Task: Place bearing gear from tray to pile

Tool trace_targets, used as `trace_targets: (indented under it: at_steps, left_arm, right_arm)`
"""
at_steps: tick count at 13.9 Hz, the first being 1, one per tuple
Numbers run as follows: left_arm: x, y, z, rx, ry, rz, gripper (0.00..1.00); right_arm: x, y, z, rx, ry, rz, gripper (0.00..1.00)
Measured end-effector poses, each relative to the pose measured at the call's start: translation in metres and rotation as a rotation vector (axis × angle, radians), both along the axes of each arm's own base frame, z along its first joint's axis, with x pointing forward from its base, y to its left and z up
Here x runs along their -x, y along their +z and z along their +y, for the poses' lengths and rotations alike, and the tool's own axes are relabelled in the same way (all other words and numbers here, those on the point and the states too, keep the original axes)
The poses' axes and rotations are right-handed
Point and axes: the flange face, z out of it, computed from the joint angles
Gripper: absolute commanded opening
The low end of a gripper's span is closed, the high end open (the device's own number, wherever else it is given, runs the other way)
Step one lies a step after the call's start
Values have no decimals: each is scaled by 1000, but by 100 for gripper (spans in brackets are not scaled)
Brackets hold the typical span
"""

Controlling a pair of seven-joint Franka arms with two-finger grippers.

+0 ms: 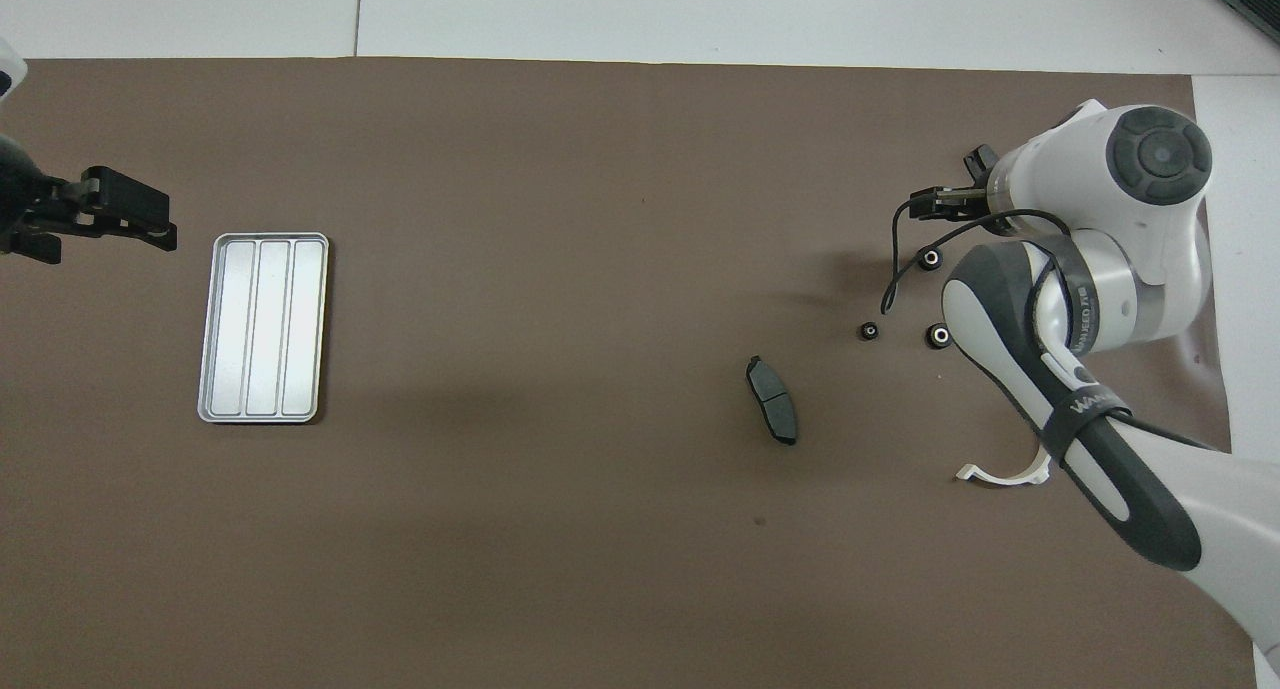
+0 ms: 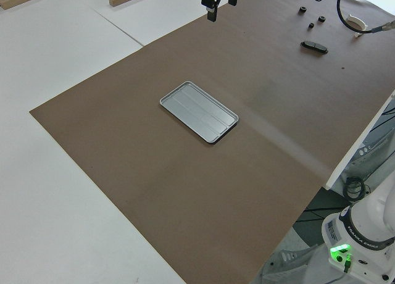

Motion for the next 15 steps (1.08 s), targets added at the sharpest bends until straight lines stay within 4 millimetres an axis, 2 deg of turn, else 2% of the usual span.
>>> trace_targets:
  at_steps: [3,6,8,11,15]
  left_arm:
    - [0,0,0,0,0,0,100]
    - [0,0,0,0,0,0,100]
    - [0,0,0,0,0,0,100]
    - [0,0,0,0,0,0,100]
    - [0,0,0,0,0,0,100]
  right_arm:
    - [30,80,10,-9,-20,8,100]
    - [65,145,16,-15,-34,19,100]
    - [87,180,23,-32,-40,40,100]
    - [98,204,27,-30,-45,97,100]
    - [104,210,24,-22,-58,179,100]
